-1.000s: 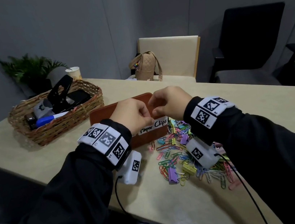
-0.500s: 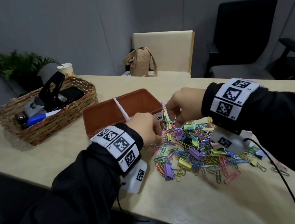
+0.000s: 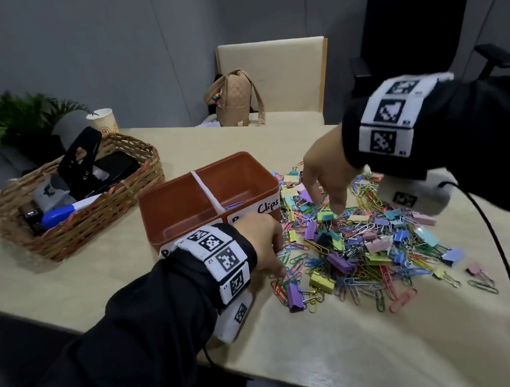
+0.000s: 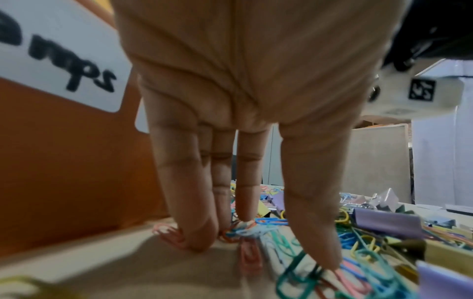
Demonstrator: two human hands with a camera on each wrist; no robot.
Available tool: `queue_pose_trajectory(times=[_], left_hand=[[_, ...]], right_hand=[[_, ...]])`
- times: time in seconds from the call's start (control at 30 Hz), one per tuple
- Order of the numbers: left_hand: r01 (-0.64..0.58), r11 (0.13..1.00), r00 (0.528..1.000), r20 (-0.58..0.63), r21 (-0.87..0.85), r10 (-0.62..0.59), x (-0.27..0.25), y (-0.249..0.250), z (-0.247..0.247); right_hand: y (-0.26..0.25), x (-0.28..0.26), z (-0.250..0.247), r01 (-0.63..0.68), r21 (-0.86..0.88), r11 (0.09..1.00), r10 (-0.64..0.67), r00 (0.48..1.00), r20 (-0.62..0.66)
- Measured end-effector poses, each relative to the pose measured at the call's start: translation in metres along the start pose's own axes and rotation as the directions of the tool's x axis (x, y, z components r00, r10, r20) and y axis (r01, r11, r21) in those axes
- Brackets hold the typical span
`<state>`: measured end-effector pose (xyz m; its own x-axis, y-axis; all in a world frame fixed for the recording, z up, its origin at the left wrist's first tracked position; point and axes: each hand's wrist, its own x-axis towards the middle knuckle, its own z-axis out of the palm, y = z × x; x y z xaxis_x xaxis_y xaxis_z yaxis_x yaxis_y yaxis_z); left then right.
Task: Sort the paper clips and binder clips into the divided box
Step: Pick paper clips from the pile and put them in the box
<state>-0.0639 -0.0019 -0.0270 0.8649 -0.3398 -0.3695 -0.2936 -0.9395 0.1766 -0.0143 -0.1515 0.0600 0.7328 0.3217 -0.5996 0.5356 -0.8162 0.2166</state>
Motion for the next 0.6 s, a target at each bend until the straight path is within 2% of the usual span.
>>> queue_pose_trajectory(times=[0.17, 0.37, 0.47, 0.6], left_hand=[[-0.026, 0.998, 1.000, -0.013, 0.065, 0.027, -0.004, -0.001, -0.001], [-0.075, 0.987, 0.996, -0.044, 0.142, 0.082, 0.008, -0.008, 0.000], [-0.087, 0.986, 0.994, -0.048, 0.141, 0.095, 0.008, -0.007, 0.001], [-0.070, 0.991, 0.992, -0.099, 0.111, 0.081, 0.002, -0.009, 0.001]], right_hand=[[-0.003, 0.006, -0.016, 0.008, 0.049, 0.999, -0.005, 0.998, -0.059], [-0.026, 0.029, 0.015, 0.060, 0.130, 0.990, -0.033, 0.979, -0.201], [-0.034, 0.030, 0.029, 0.088, 0.137, 0.987, -0.043, 0.952, -0.303], [-0.040, 0.027, 0.041, 0.132, 0.143, 0.981, -0.074, 0.932, -0.355]])
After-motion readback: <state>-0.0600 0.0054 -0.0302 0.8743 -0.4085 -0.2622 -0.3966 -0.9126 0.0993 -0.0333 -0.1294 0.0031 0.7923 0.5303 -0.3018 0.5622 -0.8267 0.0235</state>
